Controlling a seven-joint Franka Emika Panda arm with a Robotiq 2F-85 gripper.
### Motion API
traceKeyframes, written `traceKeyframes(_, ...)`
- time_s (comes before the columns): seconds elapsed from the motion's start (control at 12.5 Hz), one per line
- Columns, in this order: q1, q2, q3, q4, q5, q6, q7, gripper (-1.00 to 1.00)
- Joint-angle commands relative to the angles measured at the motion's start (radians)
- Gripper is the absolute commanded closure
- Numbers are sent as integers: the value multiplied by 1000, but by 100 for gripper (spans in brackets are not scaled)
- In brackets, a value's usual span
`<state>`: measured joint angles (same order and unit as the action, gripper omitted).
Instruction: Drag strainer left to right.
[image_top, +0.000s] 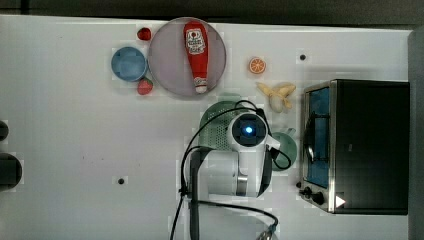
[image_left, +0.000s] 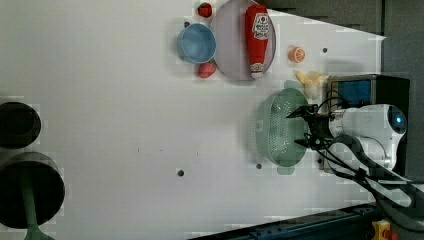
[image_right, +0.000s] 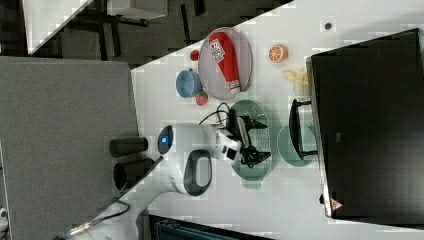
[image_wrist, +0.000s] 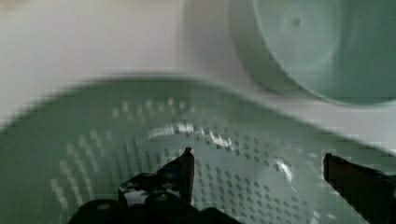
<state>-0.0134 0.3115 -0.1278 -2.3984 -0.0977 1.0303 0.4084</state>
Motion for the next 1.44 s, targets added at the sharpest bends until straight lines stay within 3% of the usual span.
traceKeyframes(0.08, 29, -185, 22, 64, 13, -93, -312, -100)
traceKeyframes(0.56, 31, -446, 62, 294, 16, -668, -328, -100)
traceKeyframes(0.8, 33, -538, 67, 393, 65, -905, -330, -100)
traceKeyframes(1.12, 34, -628, 68, 411, 74, -957, -418, -100)
traceKeyframes(1.44, 34, -635, 65, 410, 74, -988, -418, -100)
